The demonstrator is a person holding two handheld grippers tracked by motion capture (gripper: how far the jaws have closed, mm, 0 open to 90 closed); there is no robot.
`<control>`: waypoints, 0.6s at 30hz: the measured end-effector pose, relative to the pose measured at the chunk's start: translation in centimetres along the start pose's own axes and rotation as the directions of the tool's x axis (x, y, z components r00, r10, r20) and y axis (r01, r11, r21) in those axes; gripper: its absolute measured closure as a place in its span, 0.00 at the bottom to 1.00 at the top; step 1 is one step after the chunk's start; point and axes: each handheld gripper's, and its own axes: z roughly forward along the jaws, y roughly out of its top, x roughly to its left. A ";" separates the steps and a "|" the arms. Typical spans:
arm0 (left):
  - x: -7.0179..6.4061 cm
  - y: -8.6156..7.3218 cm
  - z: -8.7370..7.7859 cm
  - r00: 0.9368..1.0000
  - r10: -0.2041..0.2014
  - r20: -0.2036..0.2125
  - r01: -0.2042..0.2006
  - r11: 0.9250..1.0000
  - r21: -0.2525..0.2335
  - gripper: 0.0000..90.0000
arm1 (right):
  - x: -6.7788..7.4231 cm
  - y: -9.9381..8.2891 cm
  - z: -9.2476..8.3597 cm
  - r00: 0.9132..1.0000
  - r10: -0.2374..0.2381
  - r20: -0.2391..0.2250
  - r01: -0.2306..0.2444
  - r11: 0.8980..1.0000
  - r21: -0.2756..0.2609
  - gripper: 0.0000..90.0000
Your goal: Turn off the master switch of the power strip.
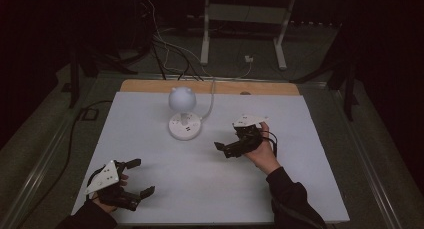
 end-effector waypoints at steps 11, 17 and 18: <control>0.0 0.0 0.1 1.000 0.000 0.001 0.000 1.000 0.003 0.00 | -0.2 -3.0 -2.8 1.000 0.012 0.000 -0.012 1.000 0.012 0.00; 0.0 0.0 0.1 1.000 0.000 0.001 0.000 1.000 0.004 0.00 | 0.0 -4.8 -4.4 1.000 0.011 0.012 -0.012 1.000 0.019 0.00; 0.0 0.0 0.1 1.000 0.000 0.000 0.000 1.000 0.003 0.00 | 0.0 -5.1 -4.6 1.000 0.016 0.014 -0.017 1.000 0.019 0.00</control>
